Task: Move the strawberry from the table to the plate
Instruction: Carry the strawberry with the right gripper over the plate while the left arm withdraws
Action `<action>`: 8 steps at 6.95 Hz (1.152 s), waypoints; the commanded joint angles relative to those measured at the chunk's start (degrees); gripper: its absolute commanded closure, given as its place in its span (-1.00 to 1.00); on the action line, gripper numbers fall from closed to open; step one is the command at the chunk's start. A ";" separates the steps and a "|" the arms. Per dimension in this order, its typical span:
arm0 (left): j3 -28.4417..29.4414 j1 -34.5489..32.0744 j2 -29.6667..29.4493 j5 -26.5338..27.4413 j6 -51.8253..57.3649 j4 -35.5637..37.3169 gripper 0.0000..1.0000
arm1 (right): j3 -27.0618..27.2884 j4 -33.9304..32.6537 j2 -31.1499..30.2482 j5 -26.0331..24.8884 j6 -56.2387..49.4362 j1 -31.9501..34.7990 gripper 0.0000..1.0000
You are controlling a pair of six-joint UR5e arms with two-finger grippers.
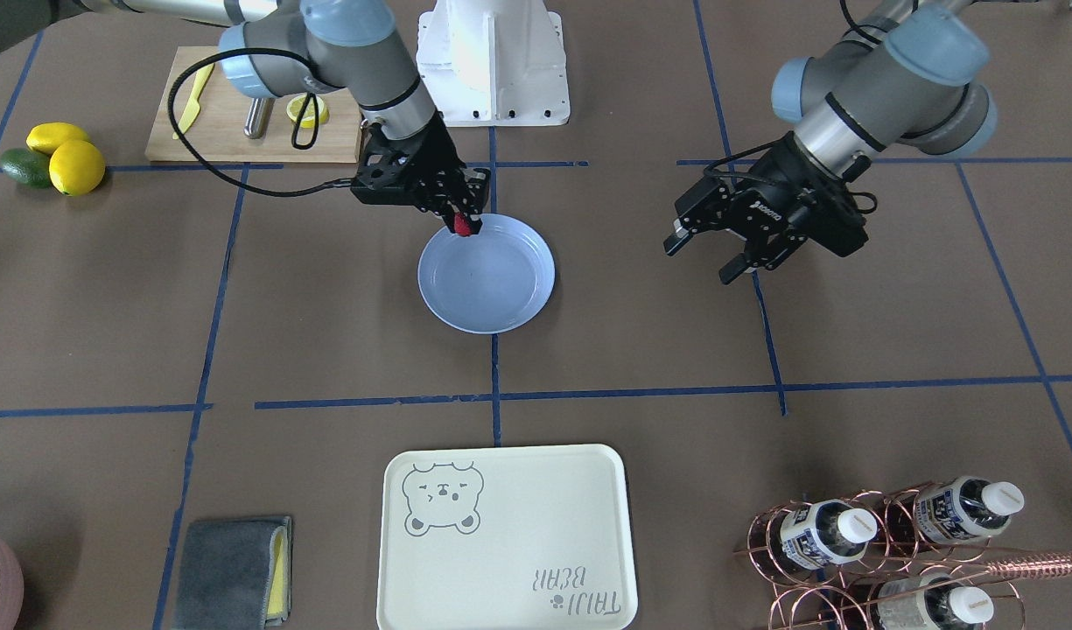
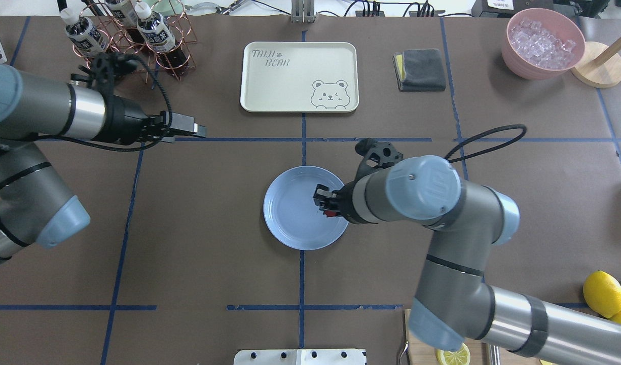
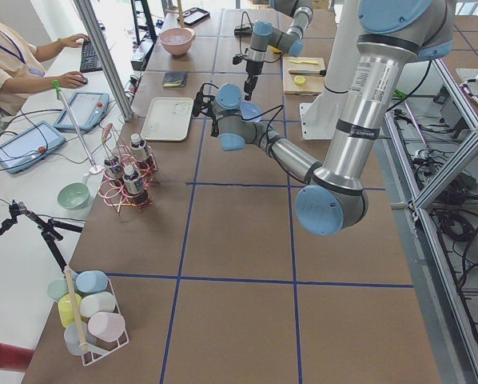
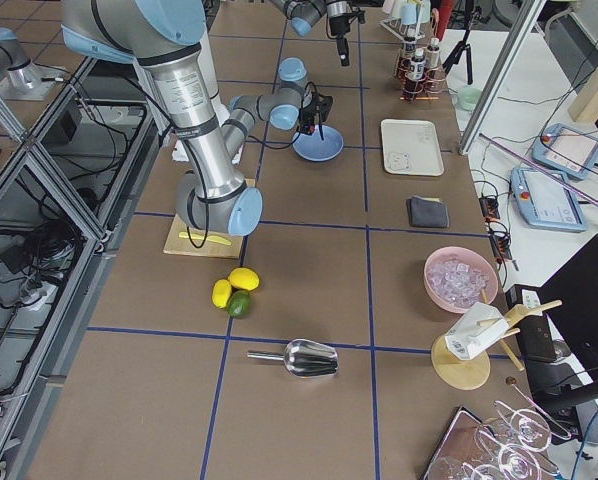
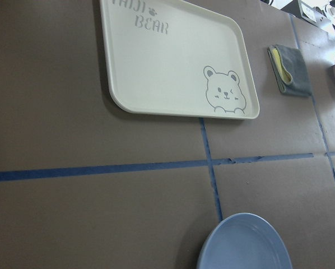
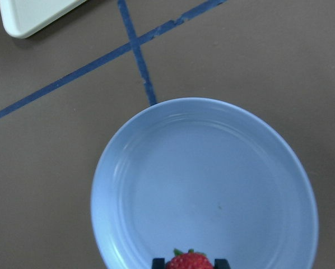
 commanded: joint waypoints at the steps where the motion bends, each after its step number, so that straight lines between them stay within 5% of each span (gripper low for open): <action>1: -3.99 -9.19 10.57 -5.20 15.38 0.04 -0.90 | -7.19 -1.23 5.03 -1.34 1.10 -0.49 1.00; 3: -4.28 -16.24 16.58 -6.89 27.98 -0.05 -0.91 | -9.31 -1.49 5.20 -3.25 0.83 -0.31 1.00; 8: -3.66 -16.35 16.86 -6.80 28.39 -0.05 -0.99 | -12.74 -1.23 5.64 -3.62 0.57 -0.49 1.00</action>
